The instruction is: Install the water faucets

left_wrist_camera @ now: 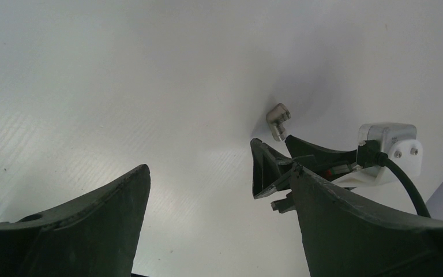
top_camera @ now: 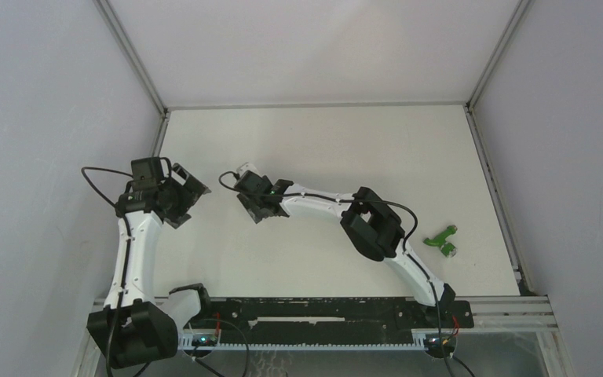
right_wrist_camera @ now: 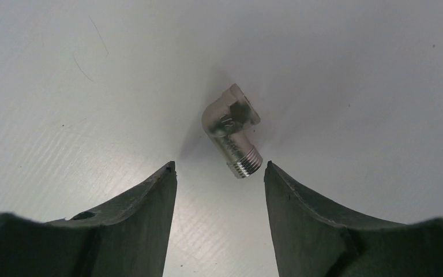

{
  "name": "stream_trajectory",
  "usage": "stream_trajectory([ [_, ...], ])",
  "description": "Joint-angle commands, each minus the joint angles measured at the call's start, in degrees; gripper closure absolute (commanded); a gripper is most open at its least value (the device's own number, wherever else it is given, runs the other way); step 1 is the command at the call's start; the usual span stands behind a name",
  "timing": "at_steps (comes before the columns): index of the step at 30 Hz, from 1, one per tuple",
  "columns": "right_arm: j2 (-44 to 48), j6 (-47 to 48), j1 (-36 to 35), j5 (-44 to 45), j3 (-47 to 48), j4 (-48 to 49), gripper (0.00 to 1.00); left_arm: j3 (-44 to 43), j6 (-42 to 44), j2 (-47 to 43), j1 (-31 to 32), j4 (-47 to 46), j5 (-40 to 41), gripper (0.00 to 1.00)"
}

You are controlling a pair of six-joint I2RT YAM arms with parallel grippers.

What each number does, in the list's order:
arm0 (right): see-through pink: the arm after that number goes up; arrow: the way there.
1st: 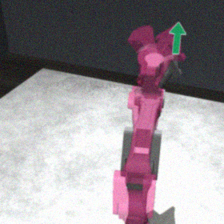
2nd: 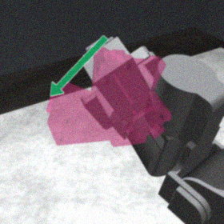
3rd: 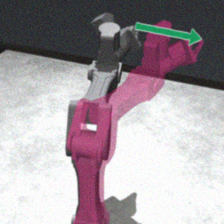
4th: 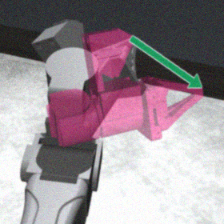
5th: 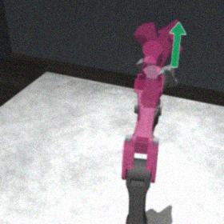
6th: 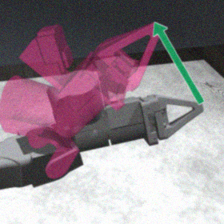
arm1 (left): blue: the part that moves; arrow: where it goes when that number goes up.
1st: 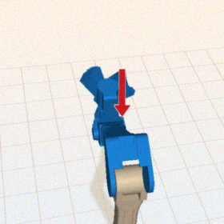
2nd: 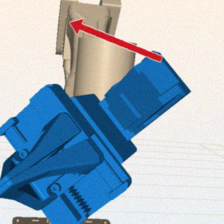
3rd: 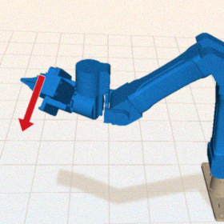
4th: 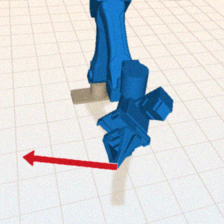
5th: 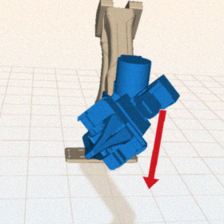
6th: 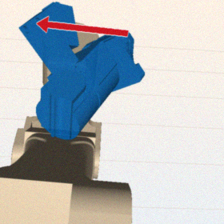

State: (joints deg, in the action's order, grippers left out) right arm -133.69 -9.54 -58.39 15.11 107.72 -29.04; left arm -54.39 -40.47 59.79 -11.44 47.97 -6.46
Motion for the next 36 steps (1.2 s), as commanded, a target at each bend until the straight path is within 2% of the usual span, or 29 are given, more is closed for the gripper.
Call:
stream_trajectory([
  [1, 2.02, 5.66, 2.5, -6.64, 1.75, 2.92, 0.36, 0.99, 1.27, -2.25, -0.41, -1.9, -1.33, 0.07],
  [7, -0.05, 6.73, 3.46, -10.81, 3.12, 1.84, 0.46, 1.18, 0.69, -2.0, -0.41, -2.2, -2.5, 0.07],
  [15, -1.16, 7.81, 3.45, -14.15, 2.99, 3.25, 0.52, 2.08, 0.5, -2.97, -0.35, -4.74, -5.67, 0.04],
  [22, -3.37, 8.63, 3.27, -13.58, 6.03, 1.0, 0.62, 1.85, 0.97, -3.68, -0.38, -4.12, -4.42, 0.04],
  [24, -3.22, 8.34, 3.44, -13.06, 5.98, 1.01, 0.67, 3.05, 0.93, -4.89, -0.34, -5.31, -3.95, 0.04],
  [27, -1.79, 7.73, 3.55, -13.7, 5.13, 1.01, 0.84, 4.36, 1.19, -6.75, -0.42, -7.07, -3.96, 0.07],
  [30, 2.54, 6.5, 3.74, -16.68, 1.63, 2.64, 1.0, 3.37, 3.23, -5.15, -0.37, -6.16, -9.02, 0.07],
  [33, 9.99, 3.97, 4.46, -18.67, -6.68, 7.52, 1.0, 4.77, 4.26, -3.87, -0.37, -9.27, -18.72, 0.11],
  [36, 18.88, -1.6, 6.85, -24.26, -18.58, 13.78, 1.0, 10.35, 1.83, -6.45, 1.22, -18.05, -25.69, 0.14],
])
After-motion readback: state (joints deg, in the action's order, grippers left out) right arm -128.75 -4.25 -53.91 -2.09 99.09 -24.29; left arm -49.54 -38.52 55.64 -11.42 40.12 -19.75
